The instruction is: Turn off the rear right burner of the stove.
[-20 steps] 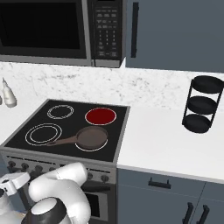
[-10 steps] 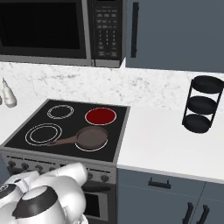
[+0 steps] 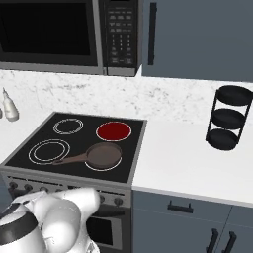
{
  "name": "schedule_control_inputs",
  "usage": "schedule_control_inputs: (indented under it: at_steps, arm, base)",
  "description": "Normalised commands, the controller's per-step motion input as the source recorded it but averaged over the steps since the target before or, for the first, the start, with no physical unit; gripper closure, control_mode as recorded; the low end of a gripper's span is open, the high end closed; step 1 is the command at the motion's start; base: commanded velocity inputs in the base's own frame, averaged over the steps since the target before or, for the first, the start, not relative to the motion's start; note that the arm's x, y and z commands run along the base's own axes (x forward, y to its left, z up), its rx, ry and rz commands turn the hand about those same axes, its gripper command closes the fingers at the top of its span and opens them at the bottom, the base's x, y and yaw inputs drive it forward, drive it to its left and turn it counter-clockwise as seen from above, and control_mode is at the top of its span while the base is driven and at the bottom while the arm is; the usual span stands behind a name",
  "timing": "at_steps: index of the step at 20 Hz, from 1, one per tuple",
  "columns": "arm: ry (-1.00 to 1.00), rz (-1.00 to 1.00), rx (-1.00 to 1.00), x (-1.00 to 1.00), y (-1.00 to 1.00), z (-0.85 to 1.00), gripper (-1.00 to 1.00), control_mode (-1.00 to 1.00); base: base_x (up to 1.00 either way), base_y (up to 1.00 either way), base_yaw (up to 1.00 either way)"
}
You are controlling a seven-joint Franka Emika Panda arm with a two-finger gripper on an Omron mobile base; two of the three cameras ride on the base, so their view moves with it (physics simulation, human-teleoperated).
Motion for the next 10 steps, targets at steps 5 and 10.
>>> schedule_control_inputs:
  at_steps: [5, 10]
  arm:
    - [-0.06, 0.0, -0.01, 0.0, 0.23, -0.3, -1.0, -1.0]
    - [0.01, 0.0, 0.01, 0.09, 0.01, -0.13, -1.0, -1.0]
  base:
    - [0.0, 0.0, 0.0]
    - [0.0, 0.0, 0.0]
